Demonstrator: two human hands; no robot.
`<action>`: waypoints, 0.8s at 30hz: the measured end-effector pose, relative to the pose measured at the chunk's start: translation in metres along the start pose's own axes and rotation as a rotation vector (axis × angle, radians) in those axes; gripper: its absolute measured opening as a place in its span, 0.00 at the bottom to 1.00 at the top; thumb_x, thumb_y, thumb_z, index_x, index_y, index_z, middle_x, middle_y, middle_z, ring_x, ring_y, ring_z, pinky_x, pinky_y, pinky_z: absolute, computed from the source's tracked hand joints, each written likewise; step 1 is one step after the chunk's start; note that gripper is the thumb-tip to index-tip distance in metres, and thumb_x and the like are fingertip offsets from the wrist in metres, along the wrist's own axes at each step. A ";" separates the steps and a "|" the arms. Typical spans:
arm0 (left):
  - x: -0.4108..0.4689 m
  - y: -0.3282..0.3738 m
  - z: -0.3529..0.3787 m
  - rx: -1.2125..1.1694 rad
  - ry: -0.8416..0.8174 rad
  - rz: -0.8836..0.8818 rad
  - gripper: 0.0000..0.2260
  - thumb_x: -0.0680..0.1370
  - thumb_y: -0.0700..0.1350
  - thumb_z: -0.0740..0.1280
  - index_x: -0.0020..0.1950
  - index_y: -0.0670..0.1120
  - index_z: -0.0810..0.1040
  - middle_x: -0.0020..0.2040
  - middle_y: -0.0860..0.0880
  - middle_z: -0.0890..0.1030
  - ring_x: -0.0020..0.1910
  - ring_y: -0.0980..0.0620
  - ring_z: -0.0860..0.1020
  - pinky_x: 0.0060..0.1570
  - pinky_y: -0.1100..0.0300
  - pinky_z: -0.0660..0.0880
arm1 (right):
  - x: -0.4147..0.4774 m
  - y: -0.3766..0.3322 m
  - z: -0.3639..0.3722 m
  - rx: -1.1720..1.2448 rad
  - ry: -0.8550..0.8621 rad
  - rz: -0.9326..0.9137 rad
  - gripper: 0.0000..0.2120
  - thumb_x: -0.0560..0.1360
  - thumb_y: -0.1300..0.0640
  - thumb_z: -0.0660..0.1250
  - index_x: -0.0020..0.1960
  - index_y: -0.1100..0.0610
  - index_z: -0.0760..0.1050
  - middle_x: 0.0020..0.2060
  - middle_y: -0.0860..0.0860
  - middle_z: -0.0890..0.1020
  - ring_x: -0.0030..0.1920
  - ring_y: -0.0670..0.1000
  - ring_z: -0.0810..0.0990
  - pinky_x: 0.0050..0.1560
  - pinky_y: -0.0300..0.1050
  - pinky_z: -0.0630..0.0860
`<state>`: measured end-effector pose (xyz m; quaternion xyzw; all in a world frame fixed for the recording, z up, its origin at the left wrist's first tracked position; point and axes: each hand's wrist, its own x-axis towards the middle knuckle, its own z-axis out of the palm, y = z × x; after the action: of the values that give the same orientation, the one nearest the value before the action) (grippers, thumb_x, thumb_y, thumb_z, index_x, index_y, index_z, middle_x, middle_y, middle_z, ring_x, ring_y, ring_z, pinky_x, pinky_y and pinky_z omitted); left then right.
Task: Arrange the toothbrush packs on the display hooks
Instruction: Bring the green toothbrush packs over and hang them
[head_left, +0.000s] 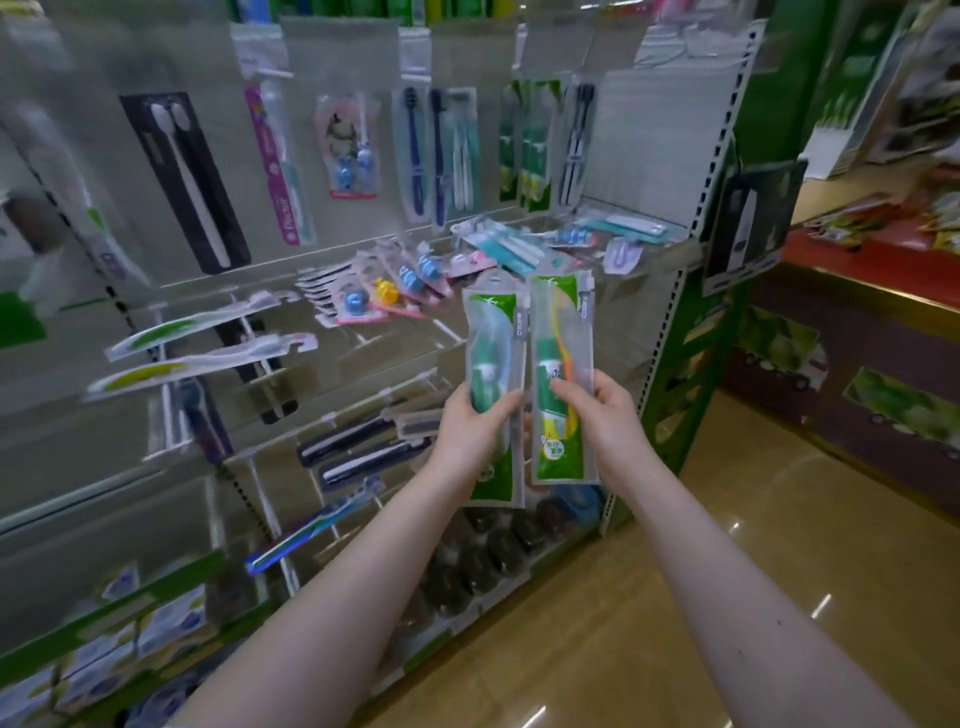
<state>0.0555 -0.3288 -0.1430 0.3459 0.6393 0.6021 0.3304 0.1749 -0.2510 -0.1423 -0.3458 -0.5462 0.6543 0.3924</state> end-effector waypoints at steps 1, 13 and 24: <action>0.008 0.003 0.008 0.001 0.005 0.008 0.08 0.77 0.46 0.67 0.55 0.49 0.74 0.45 0.54 0.81 0.41 0.60 0.80 0.34 0.70 0.75 | 0.012 -0.002 -0.008 0.007 -0.002 -0.004 0.08 0.75 0.59 0.67 0.54 0.58 0.78 0.50 0.60 0.83 0.51 0.60 0.82 0.57 0.61 0.76; 0.101 0.048 0.129 0.074 0.225 -0.003 0.14 0.74 0.49 0.70 0.58 0.47 0.75 0.50 0.50 0.82 0.50 0.49 0.80 0.50 0.54 0.76 | 0.153 -0.046 -0.110 0.006 -0.156 -0.102 0.09 0.75 0.61 0.68 0.53 0.64 0.76 0.43 0.57 0.81 0.42 0.53 0.81 0.49 0.51 0.78; 0.151 0.095 0.189 -0.007 0.458 -0.142 0.29 0.70 0.59 0.71 0.65 0.45 0.71 0.58 0.45 0.79 0.55 0.42 0.79 0.58 0.42 0.74 | 0.234 -0.092 -0.157 0.070 -0.355 -0.093 0.11 0.75 0.58 0.68 0.56 0.59 0.76 0.46 0.53 0.83 0.44 0.51 0.83 0.47 0.47 0.78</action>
<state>0.1358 -0.0962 -0.0599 0.1534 0.7183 0.6421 0.2196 0.2199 0.0359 -0.0834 -0.1855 -0.5991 0.7049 0.3313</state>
